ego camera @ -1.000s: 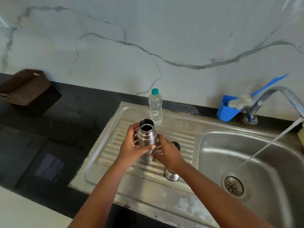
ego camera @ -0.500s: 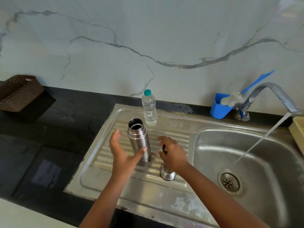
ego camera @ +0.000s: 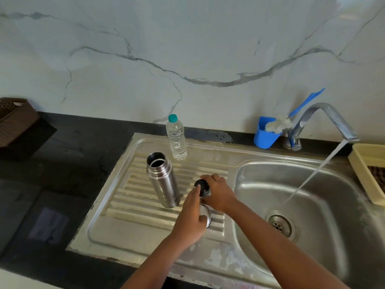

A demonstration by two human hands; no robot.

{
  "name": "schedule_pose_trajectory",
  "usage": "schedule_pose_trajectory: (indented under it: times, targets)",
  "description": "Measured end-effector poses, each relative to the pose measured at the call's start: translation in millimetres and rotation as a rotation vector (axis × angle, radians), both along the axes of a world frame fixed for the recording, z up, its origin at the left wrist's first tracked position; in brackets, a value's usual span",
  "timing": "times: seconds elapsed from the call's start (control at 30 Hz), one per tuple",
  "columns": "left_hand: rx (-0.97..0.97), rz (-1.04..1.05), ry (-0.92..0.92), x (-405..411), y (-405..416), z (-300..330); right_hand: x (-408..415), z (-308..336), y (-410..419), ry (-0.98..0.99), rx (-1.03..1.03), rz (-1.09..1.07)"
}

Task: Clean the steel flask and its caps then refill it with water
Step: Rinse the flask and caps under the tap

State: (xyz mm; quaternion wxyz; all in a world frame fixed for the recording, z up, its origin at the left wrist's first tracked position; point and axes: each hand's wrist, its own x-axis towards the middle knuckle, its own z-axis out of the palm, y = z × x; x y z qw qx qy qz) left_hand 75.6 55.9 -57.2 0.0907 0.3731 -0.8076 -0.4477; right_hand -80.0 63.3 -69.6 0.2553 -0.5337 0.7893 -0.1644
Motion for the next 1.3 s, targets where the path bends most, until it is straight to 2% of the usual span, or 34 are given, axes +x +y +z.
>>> schedule_pose_trajectory:
  times: [0.17, 0.3, 0.53, 0.77, 0.9, 1.1, 1.23, 1.3]
  targets:
    - [0.097, 0.134, 0.056, -19.1, 0.2, 11.2, -4.0, 0.9, 1.2, 0.030, -0.038, 0.039]
    - [0.112, 0.167, 0.131, -38.1, 11.9, 19.7, -21.5, 6.6, 22.1, -0.044, -0.120, -0.053]
    - [0.192, 0.028, 0.168, -115.2, 34.8, 27.6, -96.9, 21.7, 98.0, -0.215, -0.286, -0.389]
    - [0.254, -0.255, 0.184, -230.4, 55.8, 36.0, -193.2, 31.5, 159.6, -0.278, -0.266, -0.677]
    - [0.328, -0.235, 0.204, -275.6, 60.0, 38.0, -232.5, 34.6, 167.4, -0.339, -0.245, -0.762]
    - [0.535, -0.016, 0.305, -303.1, 57.9, 34.8, -258.9, 41.5, 166.4, -0.572, -0.311, -0.822]
    - [0.508, -0.025, 0.321, -318.2, 66.5, 38.4, -266.8, 50.2, 170.3, -1.004, -0.387, -0.915]
    - [0.487, -0.043, 0.337, -322.4, 70.6, 38.1, -269.0, 52.9, 171.7, -1.138, -0.374, -0.957]
